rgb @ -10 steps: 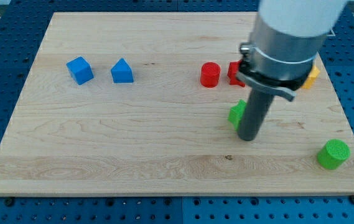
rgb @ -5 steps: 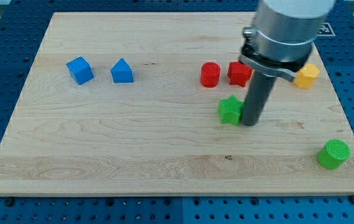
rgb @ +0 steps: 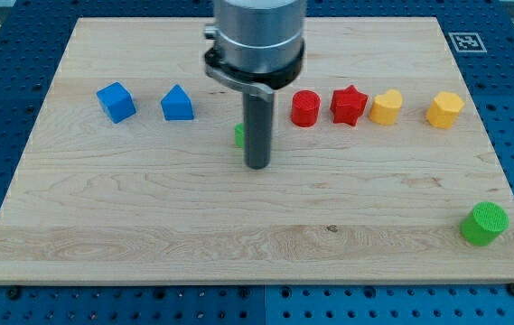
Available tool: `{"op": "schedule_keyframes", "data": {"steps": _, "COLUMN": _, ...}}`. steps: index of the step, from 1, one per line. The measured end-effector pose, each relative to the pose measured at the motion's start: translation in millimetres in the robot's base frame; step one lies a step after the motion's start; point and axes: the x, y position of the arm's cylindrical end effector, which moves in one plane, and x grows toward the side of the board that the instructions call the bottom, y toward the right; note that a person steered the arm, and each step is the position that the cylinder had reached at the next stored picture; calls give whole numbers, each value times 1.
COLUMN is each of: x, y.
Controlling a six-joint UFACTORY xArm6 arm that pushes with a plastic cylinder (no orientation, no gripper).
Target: Place the green star right to the blue triangle
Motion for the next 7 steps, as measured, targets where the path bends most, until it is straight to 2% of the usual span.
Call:
{"op": "schedule_keyframes", "data": {"steps": 2, "x": -10, "y": -37}}
{"op": "schedule_keyframes", "data": {"steps": 5, "x": 4, "y": -6}}
{"op": "schedule_keyframes", "data": {"steps": 7, "x": -26, "y": -10}}
